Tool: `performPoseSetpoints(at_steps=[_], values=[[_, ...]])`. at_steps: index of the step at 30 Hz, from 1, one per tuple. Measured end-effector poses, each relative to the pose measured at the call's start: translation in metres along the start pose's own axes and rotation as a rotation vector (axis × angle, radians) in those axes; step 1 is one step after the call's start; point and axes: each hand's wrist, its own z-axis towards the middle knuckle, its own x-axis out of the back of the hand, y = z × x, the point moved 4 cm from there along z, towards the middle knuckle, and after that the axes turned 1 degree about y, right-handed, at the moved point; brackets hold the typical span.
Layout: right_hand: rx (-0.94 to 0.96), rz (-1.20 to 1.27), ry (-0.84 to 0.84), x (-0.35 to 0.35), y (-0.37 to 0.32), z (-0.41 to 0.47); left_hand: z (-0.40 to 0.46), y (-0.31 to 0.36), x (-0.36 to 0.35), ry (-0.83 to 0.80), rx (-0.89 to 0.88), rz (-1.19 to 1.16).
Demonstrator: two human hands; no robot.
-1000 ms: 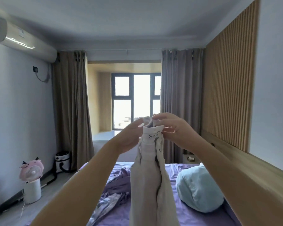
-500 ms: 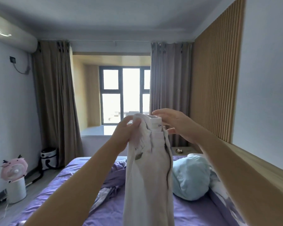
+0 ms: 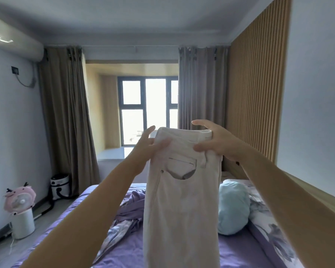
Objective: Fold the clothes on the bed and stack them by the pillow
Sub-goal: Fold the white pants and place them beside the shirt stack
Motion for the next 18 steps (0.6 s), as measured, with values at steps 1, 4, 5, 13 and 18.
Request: performPoseSetpoints(at_steps=[1,4,5,13,18], values=[[0.034,0.003,0.014,-0.002,-0.001,0.0,-0.001,0.001,0.0,-0.06,0.007,0.045],[0.056,-0.047,0.139,-0.005,0.009,0.004,0.0,0.003,0.001,0.0,-0.013,0.156],[0.048,-0.017,0.18,-0.007,0.013,0.002,0.0,0.003,0.0,0.033,-0.031,0.138],[0.223,-0.17,0.52,-0.016,0.053,-0.035,0.002,0.002,-0.007,0.158,-0.045,0.047],[0.866,-1.043,0.434,-0.059,0.041,-0.048,0.006,0.003,-0.009,0.248,-0.023,0.054]])
